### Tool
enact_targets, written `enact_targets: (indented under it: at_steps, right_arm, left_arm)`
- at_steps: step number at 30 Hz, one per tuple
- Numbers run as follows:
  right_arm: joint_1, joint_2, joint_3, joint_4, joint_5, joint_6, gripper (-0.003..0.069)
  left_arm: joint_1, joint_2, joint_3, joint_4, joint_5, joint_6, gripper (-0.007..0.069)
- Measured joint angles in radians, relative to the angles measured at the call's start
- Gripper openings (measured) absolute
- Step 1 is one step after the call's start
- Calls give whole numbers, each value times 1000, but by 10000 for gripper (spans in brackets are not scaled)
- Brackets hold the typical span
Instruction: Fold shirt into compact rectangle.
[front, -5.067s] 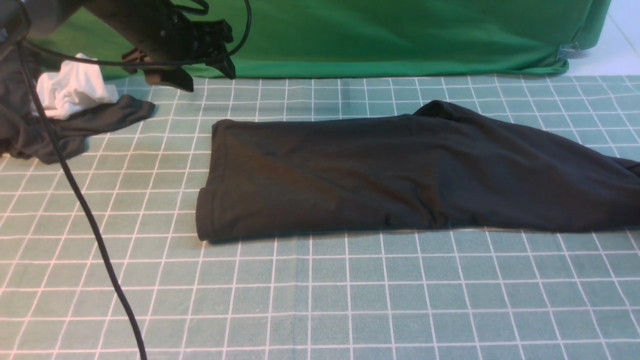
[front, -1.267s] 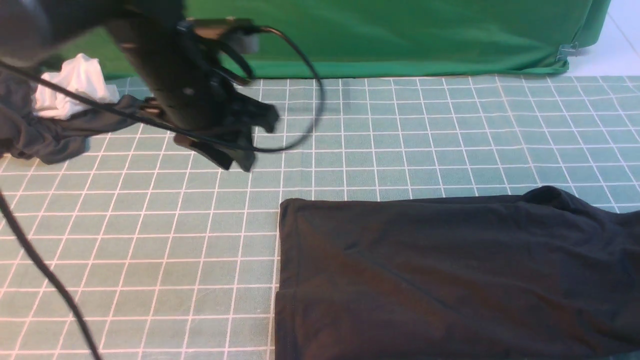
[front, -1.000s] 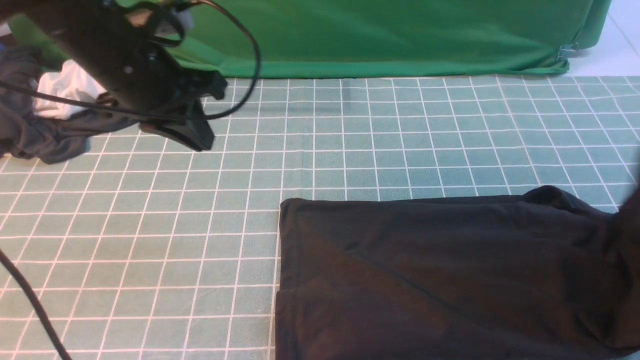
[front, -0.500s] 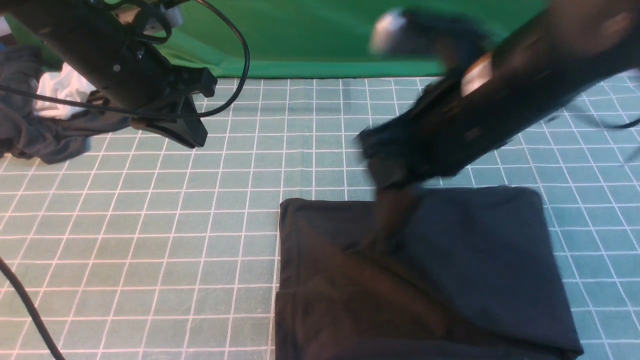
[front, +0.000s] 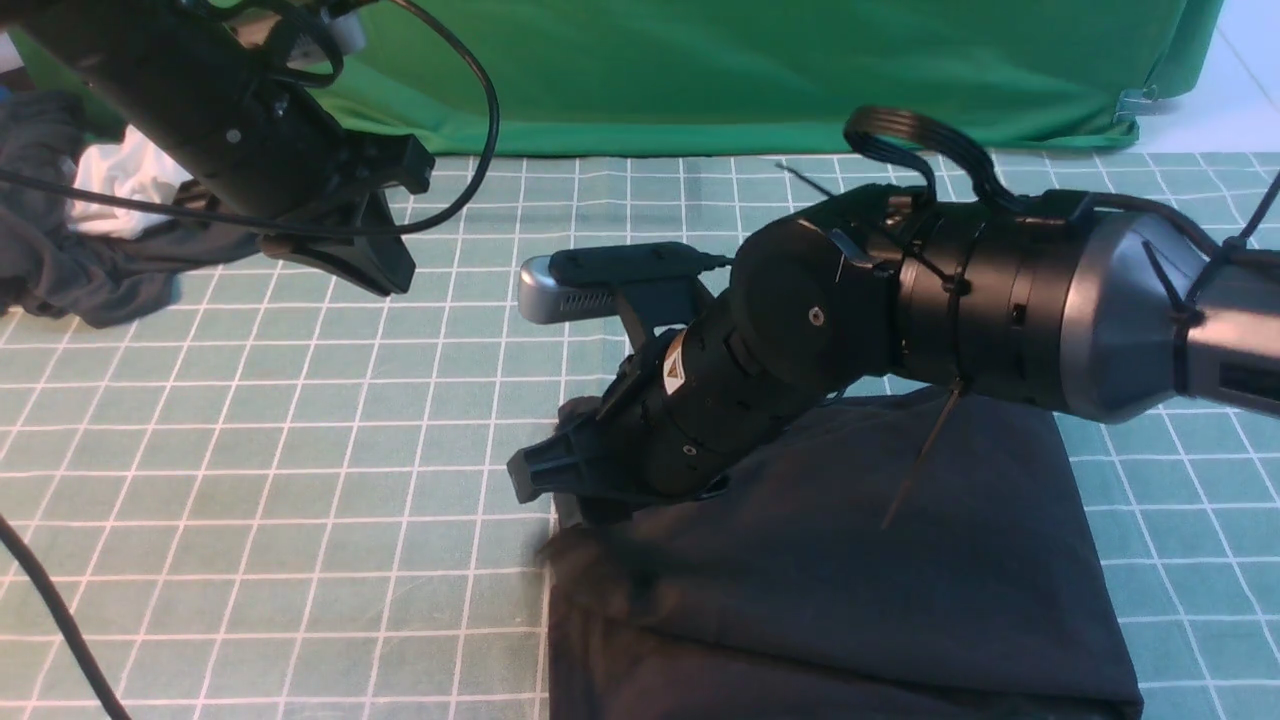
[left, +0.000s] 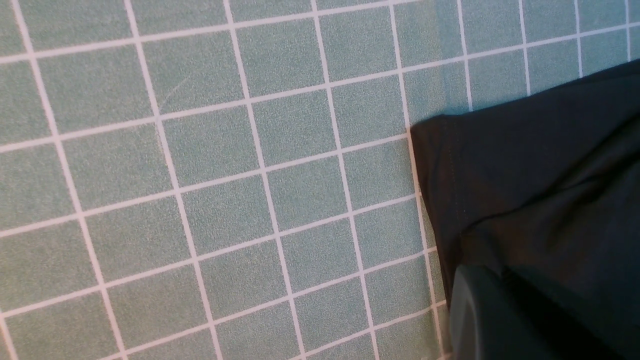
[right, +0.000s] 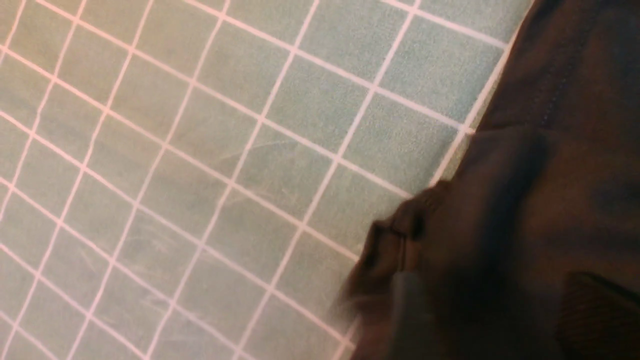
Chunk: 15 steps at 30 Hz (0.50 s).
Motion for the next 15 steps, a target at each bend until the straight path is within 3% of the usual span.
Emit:
enact_targets:
  at_steps: [1,3,5,8,11,12,15]
  right_arm:
    - [-1,0,-1,0,4,0,432]
    - [-15,-28,-19,0,62,-39,517]
    - [-34,-64,-44,-2,140,-92,510]
    - [-69,-129,-90,-24,287,-164,374]
    - [-113,-214,-116,-82,406,-199,136]
    - [-126,-251,-117,-107,433,-203,88]
    - [-170,-378,-118,-200,499,-210,31]
  left_arm:
    - [0,0,0,-1,0,0,12]
    - [0,0,0,-1,-3,-2,13]
    - [0,0,0,-1,-8,-2,13]
    - [0,0,0,-1,-13,-2,13]
    - [0,0,0,-1,-13,-2,13]
    - [0,0,0,-1,-13,-2,13]
    - [0,0,0,-1,-13,-2,13]
